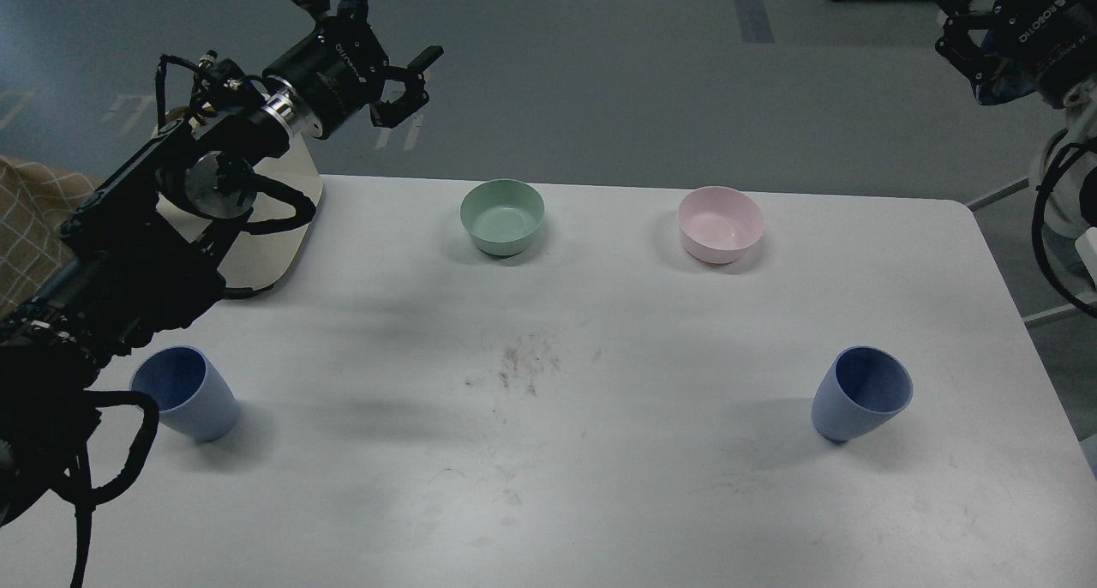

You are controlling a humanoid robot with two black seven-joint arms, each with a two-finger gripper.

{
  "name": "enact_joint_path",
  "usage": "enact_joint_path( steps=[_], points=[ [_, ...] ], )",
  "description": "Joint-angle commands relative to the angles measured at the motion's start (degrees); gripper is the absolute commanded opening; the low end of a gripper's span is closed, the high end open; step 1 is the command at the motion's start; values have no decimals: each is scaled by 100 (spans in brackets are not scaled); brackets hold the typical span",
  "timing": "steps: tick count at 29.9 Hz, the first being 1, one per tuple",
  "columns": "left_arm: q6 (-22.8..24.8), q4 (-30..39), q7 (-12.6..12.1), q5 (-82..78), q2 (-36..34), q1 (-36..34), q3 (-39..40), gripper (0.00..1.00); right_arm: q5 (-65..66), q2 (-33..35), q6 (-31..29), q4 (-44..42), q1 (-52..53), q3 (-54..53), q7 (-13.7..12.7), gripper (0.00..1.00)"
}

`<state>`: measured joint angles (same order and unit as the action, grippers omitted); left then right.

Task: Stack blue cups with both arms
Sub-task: 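Move the left arm away from the toaster and lower it toward the table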

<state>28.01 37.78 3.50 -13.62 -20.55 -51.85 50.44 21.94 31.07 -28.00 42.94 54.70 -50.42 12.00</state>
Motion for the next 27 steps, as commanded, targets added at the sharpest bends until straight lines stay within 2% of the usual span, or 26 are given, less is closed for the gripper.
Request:
enact_joint_path(
  steps=[1,8,10,17,22,27],
  points=[
    [-1,-140,-34,-9,-10,17,124,98,47,-224,0,-40,32,6,13,100],
    [-1,-192,-43,61,-317,26,309,98,38,-198,0,-84,32,-29,13,100],
    [-1,-210,19,105,-388,9,361,98,30,-128,0,-84,23,-38,22,100],
    [-1,-297,80,114,43,122,379,98,30,-92,0,-93,-12,-38,31,100],
    [-1,-351,413,0,113,140,274,98,30,-127,0,-233,-21,-29,31,100],
    [-1,-272,441,-97,104,263,63,98,30,-180,0,-286,-38,-29,31,100]
  ],
)
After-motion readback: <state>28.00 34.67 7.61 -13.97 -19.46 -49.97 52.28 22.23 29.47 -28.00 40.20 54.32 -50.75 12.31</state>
